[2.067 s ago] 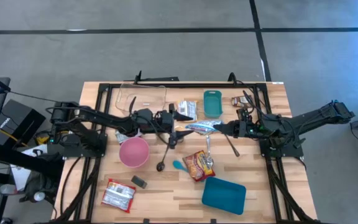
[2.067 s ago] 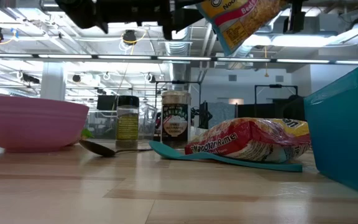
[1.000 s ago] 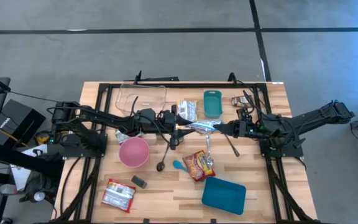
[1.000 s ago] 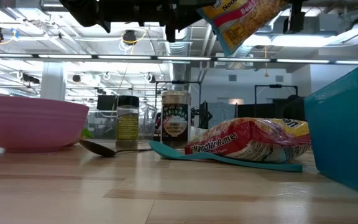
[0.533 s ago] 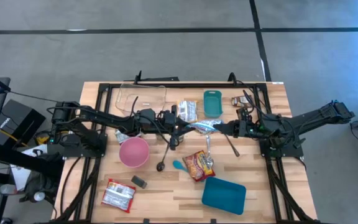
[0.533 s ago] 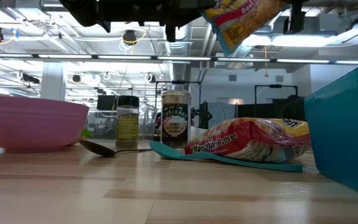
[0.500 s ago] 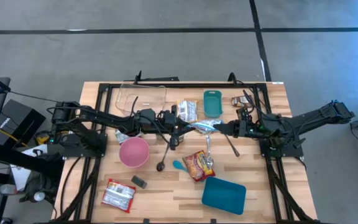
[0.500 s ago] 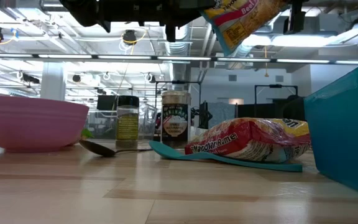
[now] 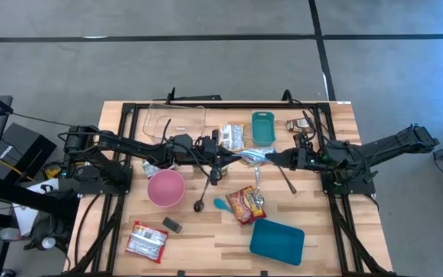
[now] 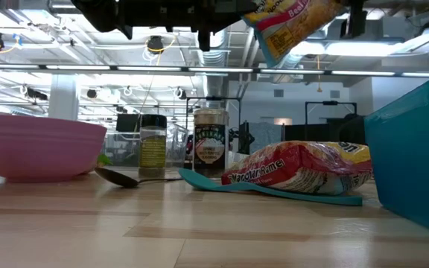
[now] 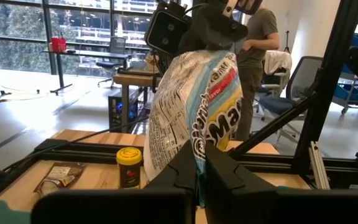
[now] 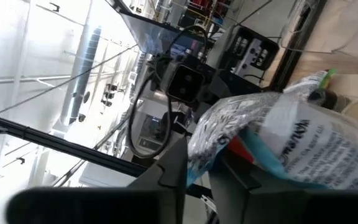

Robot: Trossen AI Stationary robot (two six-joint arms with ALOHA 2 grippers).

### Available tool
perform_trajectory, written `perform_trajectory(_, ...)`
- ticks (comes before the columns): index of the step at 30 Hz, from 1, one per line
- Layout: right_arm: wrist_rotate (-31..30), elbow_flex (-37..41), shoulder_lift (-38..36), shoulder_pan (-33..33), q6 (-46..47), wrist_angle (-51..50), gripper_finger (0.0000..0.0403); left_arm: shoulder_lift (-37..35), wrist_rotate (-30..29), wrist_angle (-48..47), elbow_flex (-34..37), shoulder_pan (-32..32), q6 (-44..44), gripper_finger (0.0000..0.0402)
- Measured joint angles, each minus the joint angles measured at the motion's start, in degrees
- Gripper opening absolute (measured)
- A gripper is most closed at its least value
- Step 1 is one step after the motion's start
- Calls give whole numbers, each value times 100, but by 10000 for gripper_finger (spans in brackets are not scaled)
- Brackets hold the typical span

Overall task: Pick & Place Food Item
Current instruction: Put the blue noodle pack into the transparent bin

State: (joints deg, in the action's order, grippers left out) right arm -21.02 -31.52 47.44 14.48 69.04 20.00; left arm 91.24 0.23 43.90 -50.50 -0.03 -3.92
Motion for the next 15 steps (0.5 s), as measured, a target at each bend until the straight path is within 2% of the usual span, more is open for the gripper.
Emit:
perform_trajectory(6,4,-1,-187,59,4,-26,102,-174,-152,-63,2,0,20,0)
perform_trajectory(15,16,1,-522,321,0,-83,113,-1008,-496,-1231,2,195,57,0)
